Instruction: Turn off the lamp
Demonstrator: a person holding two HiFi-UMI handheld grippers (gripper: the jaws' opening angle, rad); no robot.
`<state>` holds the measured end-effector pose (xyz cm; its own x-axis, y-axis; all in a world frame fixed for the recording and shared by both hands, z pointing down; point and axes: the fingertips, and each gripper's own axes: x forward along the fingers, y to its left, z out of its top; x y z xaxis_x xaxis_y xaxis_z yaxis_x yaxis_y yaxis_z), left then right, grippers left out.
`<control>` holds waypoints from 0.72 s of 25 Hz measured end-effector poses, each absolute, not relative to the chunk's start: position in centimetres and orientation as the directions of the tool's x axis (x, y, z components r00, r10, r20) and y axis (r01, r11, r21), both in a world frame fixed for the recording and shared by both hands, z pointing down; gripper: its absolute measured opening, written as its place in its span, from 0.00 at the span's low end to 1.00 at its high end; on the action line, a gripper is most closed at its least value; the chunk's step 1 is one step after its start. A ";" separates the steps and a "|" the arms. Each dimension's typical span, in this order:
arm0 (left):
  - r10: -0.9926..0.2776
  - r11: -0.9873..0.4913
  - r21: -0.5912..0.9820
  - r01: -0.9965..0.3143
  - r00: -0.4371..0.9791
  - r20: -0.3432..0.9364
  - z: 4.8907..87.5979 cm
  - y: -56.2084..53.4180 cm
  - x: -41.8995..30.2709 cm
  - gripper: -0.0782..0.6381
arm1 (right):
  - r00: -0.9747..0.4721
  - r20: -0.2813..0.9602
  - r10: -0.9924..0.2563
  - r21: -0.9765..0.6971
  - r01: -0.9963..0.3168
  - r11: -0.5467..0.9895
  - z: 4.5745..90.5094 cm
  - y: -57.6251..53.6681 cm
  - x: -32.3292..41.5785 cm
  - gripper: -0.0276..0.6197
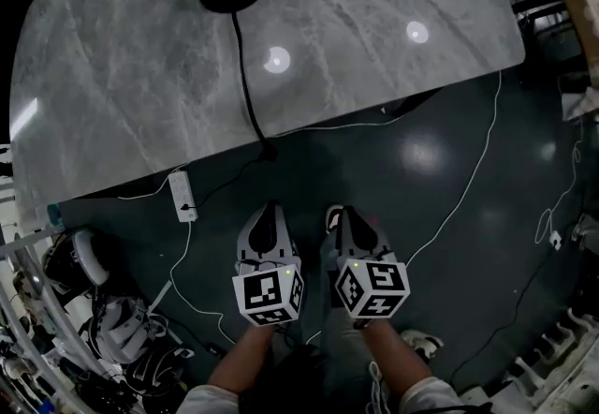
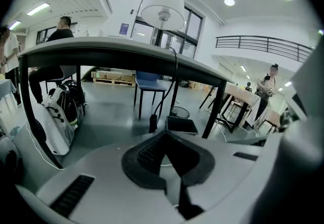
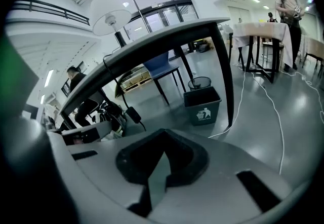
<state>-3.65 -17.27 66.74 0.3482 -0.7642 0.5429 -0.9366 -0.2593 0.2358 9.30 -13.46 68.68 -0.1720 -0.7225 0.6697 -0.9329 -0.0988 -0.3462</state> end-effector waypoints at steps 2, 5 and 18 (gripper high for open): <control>-0.749 -0.262 0.248 -0.933 0.359 0.557 65.1 -16.3 -3.4 0.12 | -0.178 0.668 -0.722 -0.345 -0.934 -0.089 66.6 -13.2 9.1 0.04; -0.744 -0.268 0.256 -0.929 0.369 0.558 61.9 -15.6 -2.9 0.12 | -0.186 0.657 -0.731 -0.338 -0.939 -0.065 63.2 -13.2 8.7 0.04; -0.794 -0.334 0.204 -0.920 0.391 0.466 44.4 -16.2 -3.5 0.12 | -0.264 0.583 -0.768 -0.333 -0.940 0.071 47.2 -14.1 5.4 0.04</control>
